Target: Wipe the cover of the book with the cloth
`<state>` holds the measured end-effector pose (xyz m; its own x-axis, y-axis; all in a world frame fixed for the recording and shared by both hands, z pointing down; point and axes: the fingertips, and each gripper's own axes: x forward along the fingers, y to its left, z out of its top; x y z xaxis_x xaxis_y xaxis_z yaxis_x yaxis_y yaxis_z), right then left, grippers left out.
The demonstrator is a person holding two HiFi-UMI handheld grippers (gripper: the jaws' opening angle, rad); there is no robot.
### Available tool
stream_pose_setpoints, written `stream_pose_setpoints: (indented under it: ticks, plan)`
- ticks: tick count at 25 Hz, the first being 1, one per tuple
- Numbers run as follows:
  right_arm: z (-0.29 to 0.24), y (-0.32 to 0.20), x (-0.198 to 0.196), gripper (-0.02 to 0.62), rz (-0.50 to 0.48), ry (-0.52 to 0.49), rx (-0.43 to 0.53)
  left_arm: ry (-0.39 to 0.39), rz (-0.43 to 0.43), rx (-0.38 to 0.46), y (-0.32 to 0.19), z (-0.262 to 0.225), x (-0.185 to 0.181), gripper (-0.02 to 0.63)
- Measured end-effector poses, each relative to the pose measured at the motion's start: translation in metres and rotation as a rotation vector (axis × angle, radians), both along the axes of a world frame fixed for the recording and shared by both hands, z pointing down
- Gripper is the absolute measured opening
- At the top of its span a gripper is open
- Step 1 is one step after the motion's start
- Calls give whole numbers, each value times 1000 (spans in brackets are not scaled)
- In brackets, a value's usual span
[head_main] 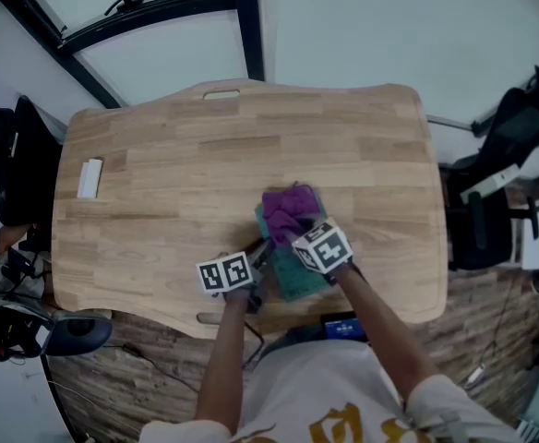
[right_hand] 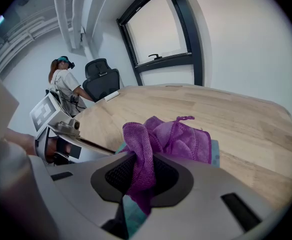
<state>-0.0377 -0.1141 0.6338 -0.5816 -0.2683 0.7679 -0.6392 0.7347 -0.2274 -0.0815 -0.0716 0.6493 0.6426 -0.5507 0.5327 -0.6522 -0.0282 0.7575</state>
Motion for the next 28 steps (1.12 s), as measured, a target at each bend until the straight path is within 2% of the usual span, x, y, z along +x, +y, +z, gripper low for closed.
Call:
stream_pose_setpoints:
  ticks: [6, 28]
  plan:
    - [2, 7, -9, 72, -42, 10, 19, 0, 0, 1, 0, 0, -1, 121]
    - [3, 21, -10, 72, -71, 1, -4, -1, -3, 1, -1, 2, -3, 120]
